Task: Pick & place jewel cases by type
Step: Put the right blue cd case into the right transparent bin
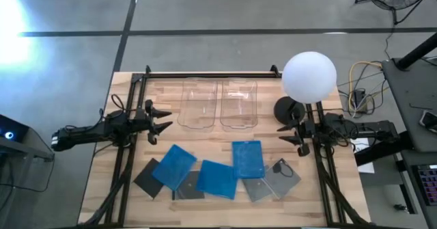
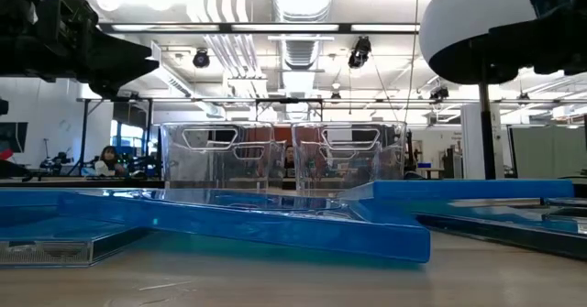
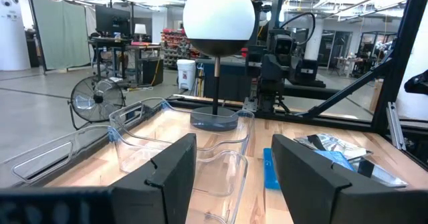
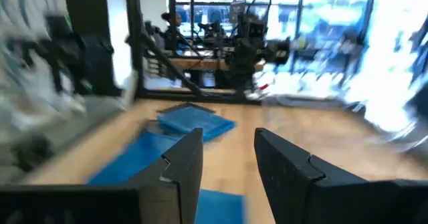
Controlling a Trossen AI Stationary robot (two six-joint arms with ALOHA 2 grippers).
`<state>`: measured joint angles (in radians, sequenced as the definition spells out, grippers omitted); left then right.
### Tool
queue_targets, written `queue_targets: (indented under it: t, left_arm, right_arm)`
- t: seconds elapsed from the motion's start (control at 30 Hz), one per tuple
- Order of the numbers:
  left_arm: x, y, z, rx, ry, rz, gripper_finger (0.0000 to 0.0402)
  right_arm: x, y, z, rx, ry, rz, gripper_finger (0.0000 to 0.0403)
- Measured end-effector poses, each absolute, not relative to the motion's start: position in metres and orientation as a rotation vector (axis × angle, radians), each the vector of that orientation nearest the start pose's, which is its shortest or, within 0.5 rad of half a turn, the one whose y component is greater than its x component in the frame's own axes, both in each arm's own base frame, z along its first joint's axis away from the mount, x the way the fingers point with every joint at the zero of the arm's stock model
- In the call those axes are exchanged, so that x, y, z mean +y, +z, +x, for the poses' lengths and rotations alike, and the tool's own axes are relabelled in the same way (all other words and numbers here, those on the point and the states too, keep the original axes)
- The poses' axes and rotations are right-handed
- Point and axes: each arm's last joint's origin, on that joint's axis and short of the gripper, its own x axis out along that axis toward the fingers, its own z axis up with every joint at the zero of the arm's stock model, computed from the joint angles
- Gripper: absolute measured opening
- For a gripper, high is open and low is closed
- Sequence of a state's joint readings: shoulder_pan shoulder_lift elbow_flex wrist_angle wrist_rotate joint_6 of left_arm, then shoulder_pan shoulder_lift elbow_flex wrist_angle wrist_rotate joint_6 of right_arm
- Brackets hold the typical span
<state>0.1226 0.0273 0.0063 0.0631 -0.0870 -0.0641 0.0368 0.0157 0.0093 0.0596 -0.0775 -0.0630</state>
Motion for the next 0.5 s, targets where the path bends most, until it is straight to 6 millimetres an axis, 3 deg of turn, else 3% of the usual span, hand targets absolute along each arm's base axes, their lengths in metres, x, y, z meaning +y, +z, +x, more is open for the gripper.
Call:
queue_targets:
  t: [0.1,0.3,0.5]
  left_arm:
    - [0.0146,0.1696,0.0978,-0.049,0.208,-0.063,0.0179]
    - [0.0146,0.1696,0.0978,-0.049,0.208,-0.063,0.0179]
    - [0.0146,0.1696,0.0978,-0.049,0.208,-0.063,0.0179]
  right_arm:
    - [0.0056,0.1713,0.0977,-0.063,0.102,-0.198,0.0134]
    - [0.0056,0.1711,0.0977,-0.062,0.101,-0.194,0.0125]
    - [0.0037,0.1758,0.0976,-0.097,0.048,0.164,0.0123]
